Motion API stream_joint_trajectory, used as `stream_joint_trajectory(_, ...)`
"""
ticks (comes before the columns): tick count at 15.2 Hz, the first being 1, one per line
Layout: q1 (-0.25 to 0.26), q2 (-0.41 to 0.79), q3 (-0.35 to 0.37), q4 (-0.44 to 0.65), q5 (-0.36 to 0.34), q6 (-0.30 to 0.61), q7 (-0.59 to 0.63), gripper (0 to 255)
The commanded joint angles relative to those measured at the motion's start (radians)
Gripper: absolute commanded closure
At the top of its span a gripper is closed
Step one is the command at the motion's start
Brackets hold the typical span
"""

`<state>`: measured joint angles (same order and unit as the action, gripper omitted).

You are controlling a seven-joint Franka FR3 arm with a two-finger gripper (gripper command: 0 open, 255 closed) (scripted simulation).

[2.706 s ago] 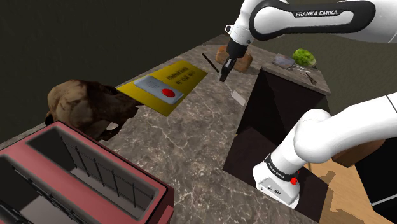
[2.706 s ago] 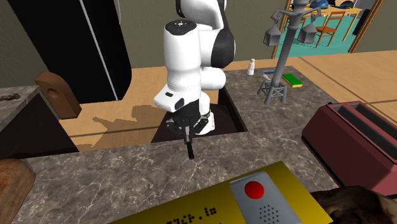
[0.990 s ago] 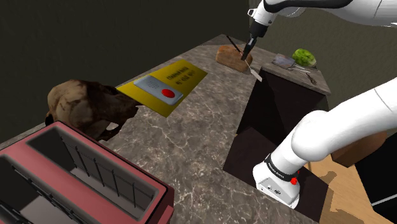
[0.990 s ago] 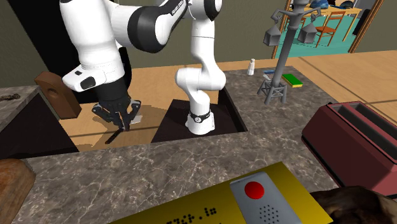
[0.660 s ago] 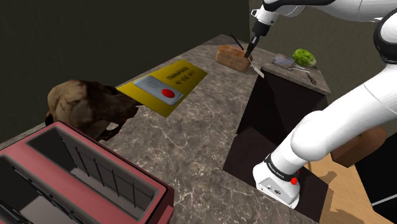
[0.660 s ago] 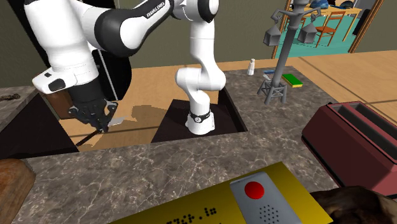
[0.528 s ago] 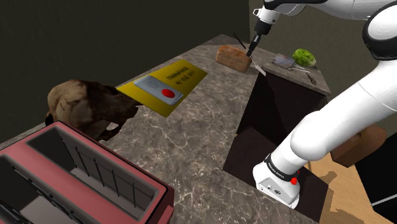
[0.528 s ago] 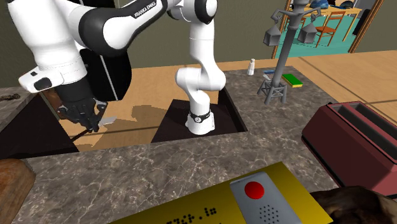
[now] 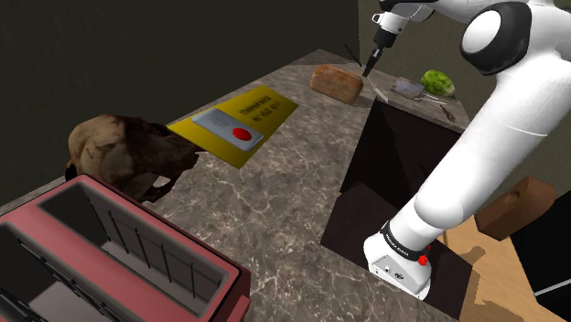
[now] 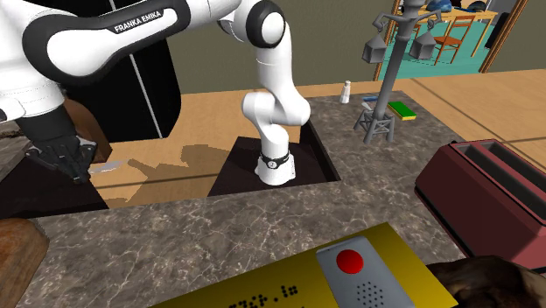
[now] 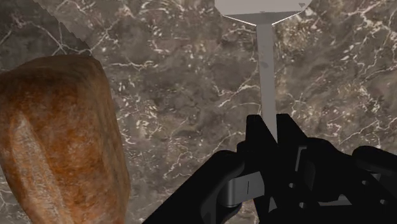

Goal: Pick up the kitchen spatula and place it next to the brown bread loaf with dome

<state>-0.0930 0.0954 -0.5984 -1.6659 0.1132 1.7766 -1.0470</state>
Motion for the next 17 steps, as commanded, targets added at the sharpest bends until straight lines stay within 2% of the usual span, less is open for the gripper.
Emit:
stream_joint_trajectory(1,-0.038,0.078,-0.019,0.089,0.049,-0.029,-0.059,255)
stream_joint_trajectory(2,-0.069,0.135,-0.027,0.154,0.084,-0.051,-0.094,255)
stream_joint_trajectory(17,-0.06,0.143,-0.016,-0.039,0.096,0.147,-0.114,255)
